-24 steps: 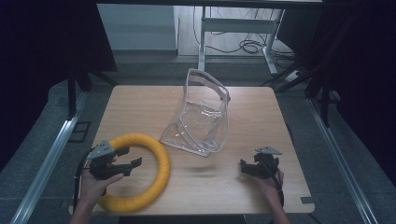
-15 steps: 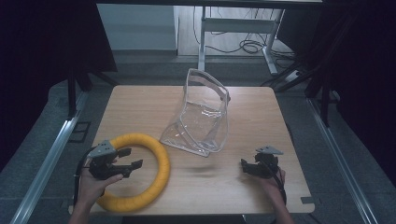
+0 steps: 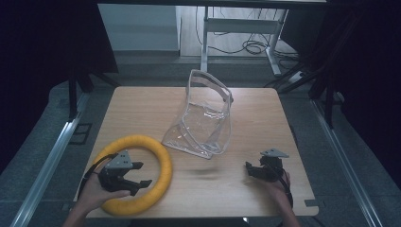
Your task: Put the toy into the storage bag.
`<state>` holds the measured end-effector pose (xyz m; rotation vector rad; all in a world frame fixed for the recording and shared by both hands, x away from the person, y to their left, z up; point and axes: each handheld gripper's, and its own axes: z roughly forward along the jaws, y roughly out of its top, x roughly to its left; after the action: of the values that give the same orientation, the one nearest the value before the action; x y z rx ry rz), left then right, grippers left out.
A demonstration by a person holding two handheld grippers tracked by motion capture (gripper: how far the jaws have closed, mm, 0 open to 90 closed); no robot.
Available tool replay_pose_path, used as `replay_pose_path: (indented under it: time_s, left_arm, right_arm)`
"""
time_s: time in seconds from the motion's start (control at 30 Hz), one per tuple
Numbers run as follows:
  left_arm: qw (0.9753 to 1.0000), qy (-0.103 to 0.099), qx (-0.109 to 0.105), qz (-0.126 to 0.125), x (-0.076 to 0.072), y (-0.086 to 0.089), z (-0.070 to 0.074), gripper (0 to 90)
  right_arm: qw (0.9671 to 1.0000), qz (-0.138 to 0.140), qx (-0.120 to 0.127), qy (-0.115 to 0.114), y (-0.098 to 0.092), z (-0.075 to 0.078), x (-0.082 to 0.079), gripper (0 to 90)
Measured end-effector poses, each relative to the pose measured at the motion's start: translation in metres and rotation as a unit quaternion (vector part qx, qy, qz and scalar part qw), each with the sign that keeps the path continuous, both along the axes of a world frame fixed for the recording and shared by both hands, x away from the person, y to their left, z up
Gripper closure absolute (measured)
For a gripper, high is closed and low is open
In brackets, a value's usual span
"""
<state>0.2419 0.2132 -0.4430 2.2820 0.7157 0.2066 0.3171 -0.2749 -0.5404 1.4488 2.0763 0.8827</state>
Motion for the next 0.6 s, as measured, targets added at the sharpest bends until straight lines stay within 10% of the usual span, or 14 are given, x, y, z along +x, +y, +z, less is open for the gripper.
replay_pose_path:
  time_s: [0.37, 0.6]
  left_arm:
    - [0.9955, 0.050, 0.060, -0.054, -0.011, -0.011, -0.014, 29.9]
    - [0.9915, 0.089, 0.087, -0.037, -0.012, -0.016, -0.031, 31.0]
  right_arm:
    - [1.0000, -0.005, 0.000, -0.002, -0.003, 0.000, -0.007, 18.9]
    - [1.0000, -0.005, 0.000, -0.002, -0.003, 0.000, -0.007, 18.9]
